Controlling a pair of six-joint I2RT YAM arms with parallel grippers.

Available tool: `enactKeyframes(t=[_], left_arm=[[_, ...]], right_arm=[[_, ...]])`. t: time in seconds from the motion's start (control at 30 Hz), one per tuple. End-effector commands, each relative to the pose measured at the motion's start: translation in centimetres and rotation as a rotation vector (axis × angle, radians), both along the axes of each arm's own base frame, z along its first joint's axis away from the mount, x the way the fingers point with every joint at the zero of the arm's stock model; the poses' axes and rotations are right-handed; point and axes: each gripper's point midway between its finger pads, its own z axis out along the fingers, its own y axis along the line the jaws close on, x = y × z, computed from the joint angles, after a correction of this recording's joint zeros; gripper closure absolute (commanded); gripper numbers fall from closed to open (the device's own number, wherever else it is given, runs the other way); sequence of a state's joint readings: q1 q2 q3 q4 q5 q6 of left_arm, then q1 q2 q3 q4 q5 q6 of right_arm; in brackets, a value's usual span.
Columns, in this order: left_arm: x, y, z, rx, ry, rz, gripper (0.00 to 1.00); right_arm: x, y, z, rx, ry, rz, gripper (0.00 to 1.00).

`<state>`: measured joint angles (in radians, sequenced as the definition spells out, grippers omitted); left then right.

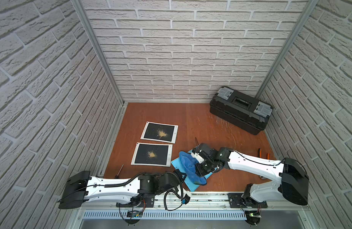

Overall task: Wipe the drawing tablet
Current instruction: Wipe the dirt from the drawing tablet, then adjust the cleaning item at the center of the board.

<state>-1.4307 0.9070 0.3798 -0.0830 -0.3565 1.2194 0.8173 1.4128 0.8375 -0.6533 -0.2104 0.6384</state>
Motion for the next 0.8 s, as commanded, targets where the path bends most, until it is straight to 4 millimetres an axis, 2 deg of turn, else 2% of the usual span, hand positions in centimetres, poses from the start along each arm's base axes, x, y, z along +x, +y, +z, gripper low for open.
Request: enactKeyframes(t=[0.0, 0.07, 0.13, 0.23, 0.3, 0.37, 0.47, 0.53, 0.63, 0.77], left_arm=[[1.0, -0.1, 1.5, -0.027, -0.053, 0.027, 1.0], [0.9, -0.1, 1.6, -0.034, -0.054, 0.025, 1.0], [1.0, -0.1, 1.5, -0.032, -0.057, 0.027, 1.0], [1.0, 0.0, 1.7, -0.031, -0.061, 0.03, 1.0], [1.0, 0.0, 1.9, -0.034, -0.063, 0.03, 1.0], [1.0, 0.0, 2.5, -0.058, -0.061, 0.033, 1.0], [1.8, 0.0, 5.0, -0.161, -0.022, 0.13, 1.0], [2.2, 0.3, 6.9, -0.203, 0.025, 0.192, 1.0], [2.7, 0.4, 9.1, -0.262, 0.094, 0.258, 1.0], [3.5, -0.5, 12.0, -0.379, 0.29, 0.372, 1.0]], right_arm=[[1.3, -11.9, -3.3, -0.481, -0.036, -0.265, 0.98], [2.4, -14.1, -2.3, -0.581, -0.105, -0.313, 0.98], [2.9, -13.8, -1.4, -0.551, -0.139, -0.337, 0.98], [3.7, -11.9, -0.4, -0.444, -0.169, -0.337, 0.98], [4.4, -12.5, 0.7, -0.484, -0.206, -0.352, 0.98], [5.4, -14.3, 2.5, -0.59, -0.272, -0.384, 0.98], [5.8, -17.6, 5.8, -0.765, -0.366, -0.449, 0.96], [5.4, -18.8, 7.2, -0.809, -0.399, -0.469, 0.96], [4.7, -19.3, 8.7, -0.738, -0.444, -0.496, 0.97], [3.9, -20.0, 11.4, -0.602, -0.55, -0.547, 0.98]])
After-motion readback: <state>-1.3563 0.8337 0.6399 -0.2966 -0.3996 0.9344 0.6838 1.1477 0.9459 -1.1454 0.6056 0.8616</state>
